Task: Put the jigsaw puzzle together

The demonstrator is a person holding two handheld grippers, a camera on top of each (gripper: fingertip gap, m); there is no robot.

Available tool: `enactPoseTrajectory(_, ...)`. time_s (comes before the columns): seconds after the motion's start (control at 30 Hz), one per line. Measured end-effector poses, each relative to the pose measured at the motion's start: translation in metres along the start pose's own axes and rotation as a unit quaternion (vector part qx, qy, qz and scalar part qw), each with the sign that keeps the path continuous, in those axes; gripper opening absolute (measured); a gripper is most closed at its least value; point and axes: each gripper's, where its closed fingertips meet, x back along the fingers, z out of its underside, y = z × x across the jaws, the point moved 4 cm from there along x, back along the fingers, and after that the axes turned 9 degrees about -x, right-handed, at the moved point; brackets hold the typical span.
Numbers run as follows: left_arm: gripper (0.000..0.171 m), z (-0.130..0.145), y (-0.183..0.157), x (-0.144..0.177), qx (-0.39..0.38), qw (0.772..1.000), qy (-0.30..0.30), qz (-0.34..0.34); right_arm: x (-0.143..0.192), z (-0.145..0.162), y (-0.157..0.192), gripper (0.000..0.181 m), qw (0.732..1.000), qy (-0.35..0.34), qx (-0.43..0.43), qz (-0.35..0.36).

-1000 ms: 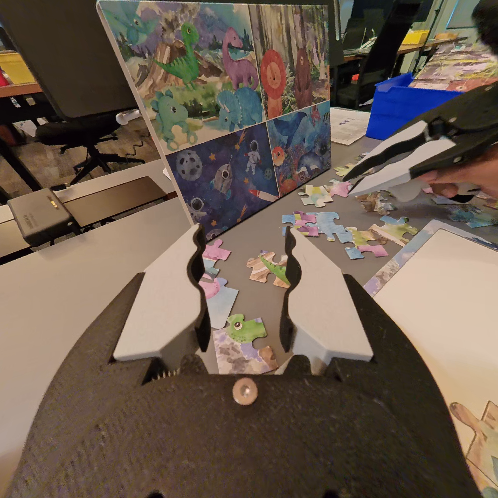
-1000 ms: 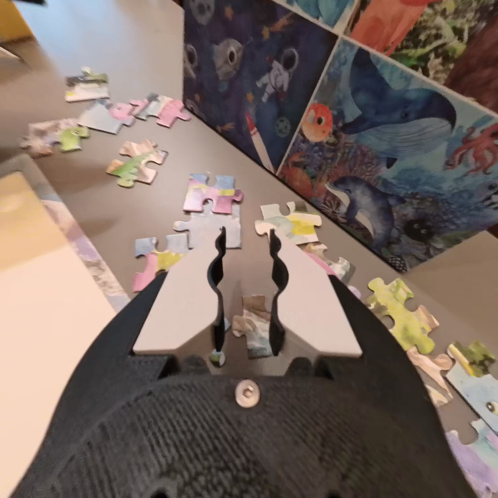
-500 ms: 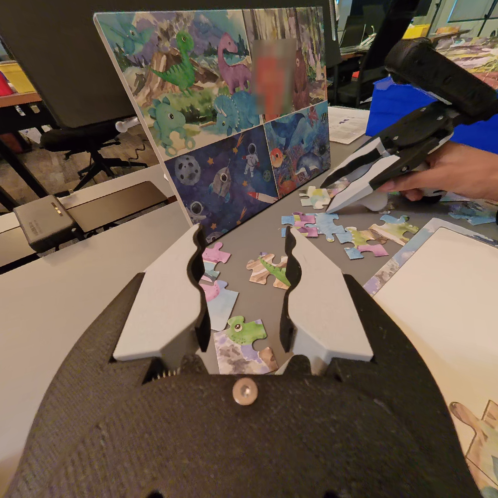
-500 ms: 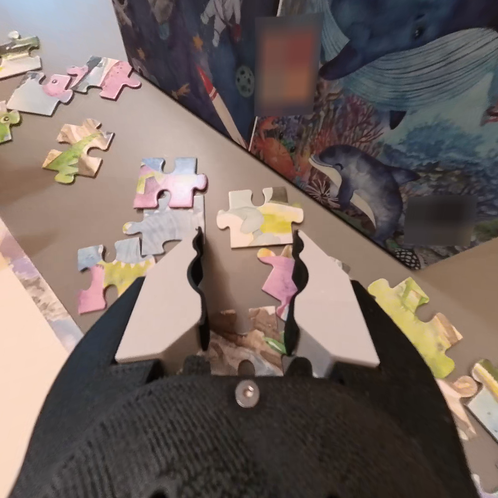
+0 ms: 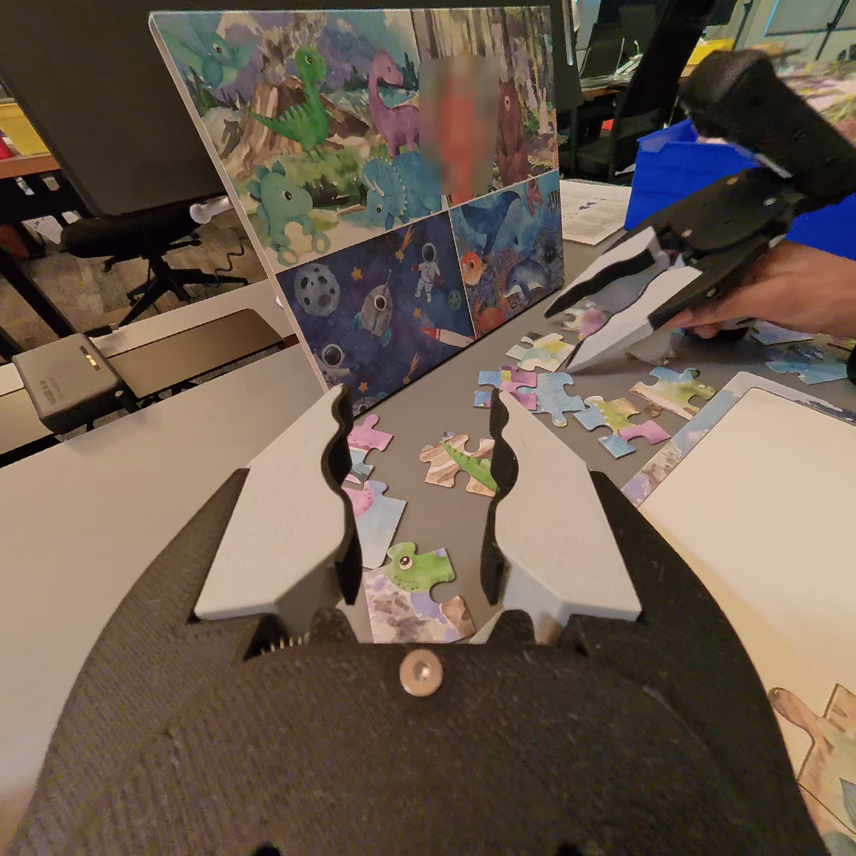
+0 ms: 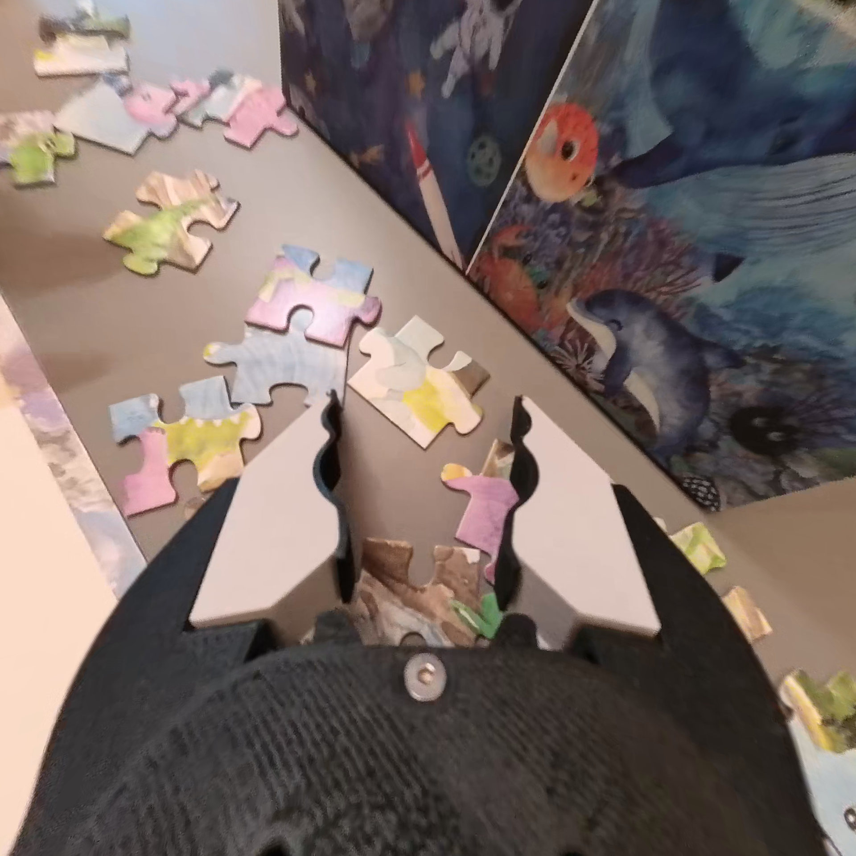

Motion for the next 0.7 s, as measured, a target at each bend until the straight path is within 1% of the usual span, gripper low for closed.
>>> enactPoseTrajectory(0.1, 0.058, 0.001, 0.0, 0.0, 0.003, 1.0, 0.001, 0.001, -0.002, 0.001, 0.002, 0.066, 1.0, 0.008, -0.021, -0.018)
enactPoseTrajectory(0.13, 0.058, 0.001, 0.0, 0.0, 0.004, 1.0, 0.001, 0.001, -0.001, 0.002, 0.002, 0.062, 0.999, 0.012, -0.035, -0.032)
enactPoseTrajectory(0.23, 0.058, 0.001, 0.001, 0.0, 0.004, 1.0, 0.001, 0.001, 0.003, 0.005, -0.001, 0.044, 0.999, 0.01, -0.036, -0.025)
enactPoseTrajectory(0.47, 0.058, 0.001, 0.001, 0.0, 0.002, 1.0, 0.0, 0.0, 0.006, 0.008, 0.003, 0.04, 1.0, 0.01, -0.013, -0.021)
enactPoseTrajectory(0.57, 0.058, 0.001, 0.001, 0.0, 0.003, 1.0, 0.0, 0.0, 0.009, 0.009, 0.004, 0.038, 0.999, 0.009, -0.025, -0.028)
enactPoseTrajectory(0.7, 0.058, 0.001, 0.002, 0.001, 0.002, 1.0, 0.001, -0.002, 0.017, 0.004, 0.005, 0.038, 0.997, -0.014, -0.051, -0.049)
